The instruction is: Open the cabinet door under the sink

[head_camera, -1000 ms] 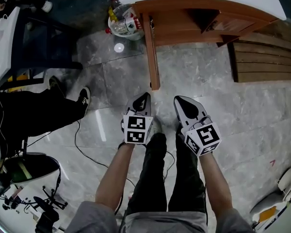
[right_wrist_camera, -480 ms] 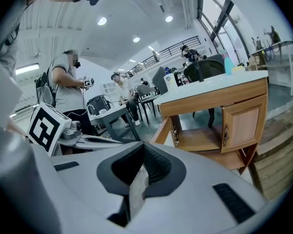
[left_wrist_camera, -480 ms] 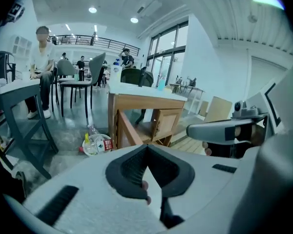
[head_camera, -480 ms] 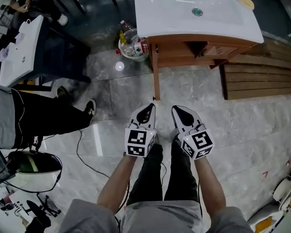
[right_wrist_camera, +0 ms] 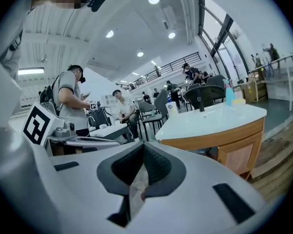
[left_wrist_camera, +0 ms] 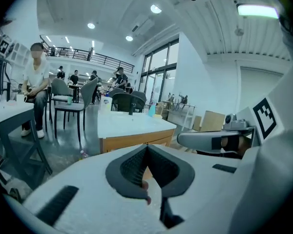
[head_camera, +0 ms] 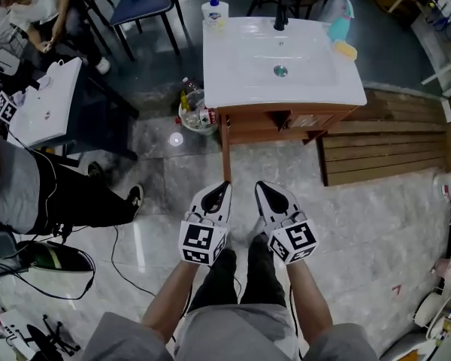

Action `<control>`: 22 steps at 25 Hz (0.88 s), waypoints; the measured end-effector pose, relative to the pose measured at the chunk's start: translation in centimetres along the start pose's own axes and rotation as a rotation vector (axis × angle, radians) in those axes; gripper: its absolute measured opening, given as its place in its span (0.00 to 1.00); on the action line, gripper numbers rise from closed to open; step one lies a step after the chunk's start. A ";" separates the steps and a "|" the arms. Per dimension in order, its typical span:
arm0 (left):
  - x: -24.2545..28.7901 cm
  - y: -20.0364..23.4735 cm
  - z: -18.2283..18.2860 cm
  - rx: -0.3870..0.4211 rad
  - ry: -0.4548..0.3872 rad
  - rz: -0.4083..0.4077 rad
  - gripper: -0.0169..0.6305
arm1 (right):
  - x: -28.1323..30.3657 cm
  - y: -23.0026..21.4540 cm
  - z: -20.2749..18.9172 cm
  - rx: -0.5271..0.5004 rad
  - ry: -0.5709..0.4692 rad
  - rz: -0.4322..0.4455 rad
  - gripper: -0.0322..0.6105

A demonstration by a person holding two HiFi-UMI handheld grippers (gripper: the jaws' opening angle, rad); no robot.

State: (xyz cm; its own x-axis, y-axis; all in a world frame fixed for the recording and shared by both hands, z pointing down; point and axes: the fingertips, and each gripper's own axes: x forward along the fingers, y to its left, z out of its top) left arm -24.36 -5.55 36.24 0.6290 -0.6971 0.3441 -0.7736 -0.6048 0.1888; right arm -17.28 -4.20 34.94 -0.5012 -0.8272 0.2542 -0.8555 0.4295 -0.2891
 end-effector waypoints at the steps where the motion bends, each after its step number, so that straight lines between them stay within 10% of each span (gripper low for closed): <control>1: -0.3 -0.5 1.1 0.007 -0.009 -0.006 0.04 | -0.5 0.3 1.0 -0.007 -0.007 0.002 0.06; 22: -5.2 -9.0 18.0 0.145 -0.218 -0.141 0.04 | -7.7 3.8 16.9 -0.122 -0.201 0.067 0.06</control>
State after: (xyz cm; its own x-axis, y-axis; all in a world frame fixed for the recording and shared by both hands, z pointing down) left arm -19.26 -3.43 16.18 0.7432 -0.6590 0.1155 -0.6683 -0.7393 0.0824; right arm -14.48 -2.34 16.28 -0.5318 -0.8456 0.0462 -0.8368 0.5163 -0.1822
